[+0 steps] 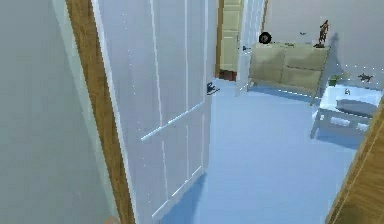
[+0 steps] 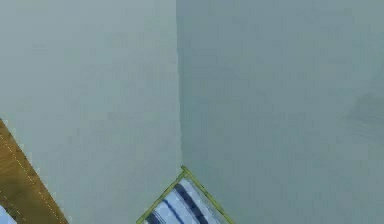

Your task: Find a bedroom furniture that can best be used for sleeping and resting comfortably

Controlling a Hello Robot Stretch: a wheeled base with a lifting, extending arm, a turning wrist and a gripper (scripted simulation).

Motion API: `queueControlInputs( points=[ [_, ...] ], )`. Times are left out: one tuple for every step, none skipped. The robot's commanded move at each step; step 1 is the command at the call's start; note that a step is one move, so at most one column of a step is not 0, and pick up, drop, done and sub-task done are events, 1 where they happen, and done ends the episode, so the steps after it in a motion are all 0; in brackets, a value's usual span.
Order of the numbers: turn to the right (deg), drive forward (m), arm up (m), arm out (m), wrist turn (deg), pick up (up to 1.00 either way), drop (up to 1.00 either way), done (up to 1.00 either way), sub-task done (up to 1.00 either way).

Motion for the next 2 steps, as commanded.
queueControlInputs(
  points=[
    [0.0,0.25,0.0,0.0,0.0,0.0,0.0,0.0,0.0],
    [6.0,0.0,0.0,0.0,0.0,0.0,0.0,0.0,0.0]
  ],
)
